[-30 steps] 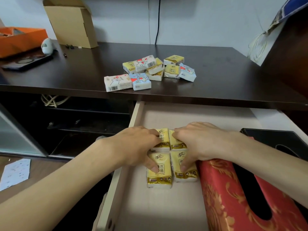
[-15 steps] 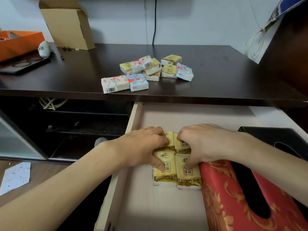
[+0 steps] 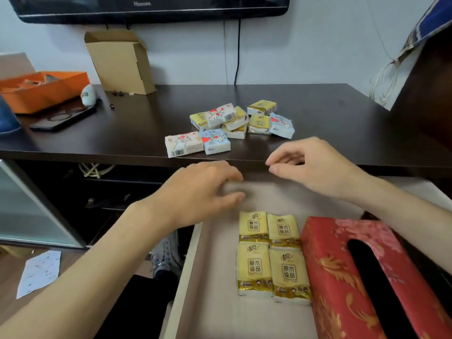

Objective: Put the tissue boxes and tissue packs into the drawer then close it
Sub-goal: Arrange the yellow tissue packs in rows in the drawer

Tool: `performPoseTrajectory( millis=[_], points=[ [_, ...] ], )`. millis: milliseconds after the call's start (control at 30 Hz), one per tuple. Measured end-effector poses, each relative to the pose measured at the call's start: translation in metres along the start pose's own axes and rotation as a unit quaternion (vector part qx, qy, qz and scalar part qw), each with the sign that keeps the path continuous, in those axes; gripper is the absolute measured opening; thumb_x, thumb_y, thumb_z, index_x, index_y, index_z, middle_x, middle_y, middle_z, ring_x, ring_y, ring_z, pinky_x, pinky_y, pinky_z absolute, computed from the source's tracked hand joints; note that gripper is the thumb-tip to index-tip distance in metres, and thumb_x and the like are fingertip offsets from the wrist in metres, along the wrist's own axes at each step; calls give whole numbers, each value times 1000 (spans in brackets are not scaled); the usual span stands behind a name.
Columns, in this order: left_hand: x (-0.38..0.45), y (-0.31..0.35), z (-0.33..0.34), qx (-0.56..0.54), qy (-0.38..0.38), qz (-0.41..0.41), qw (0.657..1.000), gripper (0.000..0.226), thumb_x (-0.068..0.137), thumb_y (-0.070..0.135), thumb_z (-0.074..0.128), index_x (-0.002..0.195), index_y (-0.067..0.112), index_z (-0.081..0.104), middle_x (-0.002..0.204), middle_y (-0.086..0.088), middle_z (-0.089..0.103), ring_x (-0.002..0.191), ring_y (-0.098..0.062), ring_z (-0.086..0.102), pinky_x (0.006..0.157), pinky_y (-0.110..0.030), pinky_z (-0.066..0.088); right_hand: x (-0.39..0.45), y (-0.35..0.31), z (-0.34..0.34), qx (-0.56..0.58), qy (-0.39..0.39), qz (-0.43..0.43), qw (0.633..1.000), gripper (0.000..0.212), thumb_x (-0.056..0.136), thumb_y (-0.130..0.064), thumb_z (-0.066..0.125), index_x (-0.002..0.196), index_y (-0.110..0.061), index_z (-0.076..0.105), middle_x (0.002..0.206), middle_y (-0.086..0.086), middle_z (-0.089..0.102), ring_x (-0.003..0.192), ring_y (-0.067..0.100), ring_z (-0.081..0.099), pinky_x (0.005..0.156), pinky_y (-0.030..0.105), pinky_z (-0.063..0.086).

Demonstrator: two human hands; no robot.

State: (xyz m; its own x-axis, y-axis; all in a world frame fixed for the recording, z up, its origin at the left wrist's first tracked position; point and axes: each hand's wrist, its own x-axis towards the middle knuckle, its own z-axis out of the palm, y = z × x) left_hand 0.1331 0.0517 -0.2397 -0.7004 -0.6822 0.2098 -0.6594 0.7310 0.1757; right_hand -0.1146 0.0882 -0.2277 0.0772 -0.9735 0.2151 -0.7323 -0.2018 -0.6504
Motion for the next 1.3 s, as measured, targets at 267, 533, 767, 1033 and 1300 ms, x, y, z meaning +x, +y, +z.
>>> performPoseTrajectory(
  millis=[267, 533, 767, 1033, 1300],
  points=[
    [50, -53, -39, -133, 168, -150, 965, 22, 92, 36, 60, 109, 27, 71, 106, 12, 70, 97, -7, 65, 88, -38, 54, 96, -4, -13, -11, 75, -2, 997, 25, 93, -11, 67, 115, -18, 76, 116, 0, 75, 109, 15, 67, 86, 14, 44],
    [148, -129, -56, -138, -81, -235, 959, 86, 84, 26, 78, 154, 14, 30, 159, -6, 36, 144, -27, 36, 114, -40, 32, 184, -1, -11, -79, -121, 27, 989, 105, 79, -19, 85, 164, -25, 24, 170, -4, 28, 152, 21, 35, 115, 31, 34],
    [180, -148, -52, -46, -172, -178, 968, 81, 79, 27, 81, 147, 13, 39, 146, -6, 48, 132, -25, 47, 109, -38, 40, 213, 10, -8, -127, -153, -7, 980, 95, 74, -27, 90, 156, -26, 41, 155, -6, 48, 140, 16, 46, 111, 32, 38],
    [152, -140, -75, 63, -69, -211, 973, 82, 77, 24, 82, 145, 13, 39, 139, -11, 53, 124, -30, 53, 95, -39, 46, 189, 0, -38, -335, -33, -13, 942, 93, 67, -72, 78, 142, -23, 54, 119, -8, 50, 122, 20, 46, 86, 44, 48],
    [95, -57, -96, -42, 6, -162, 986, 93, 76, 16, 79, 153, 13, 28, 145, -11, 43, 123, -28, 50, 98, -38, 46, 106, -12, -42, -209, 20, -14, 978, 87, 71, -41, 82, 148, -19, 48, 121, -5, 48, 116, 19, 47, 91, 36, 45]
  ],
)
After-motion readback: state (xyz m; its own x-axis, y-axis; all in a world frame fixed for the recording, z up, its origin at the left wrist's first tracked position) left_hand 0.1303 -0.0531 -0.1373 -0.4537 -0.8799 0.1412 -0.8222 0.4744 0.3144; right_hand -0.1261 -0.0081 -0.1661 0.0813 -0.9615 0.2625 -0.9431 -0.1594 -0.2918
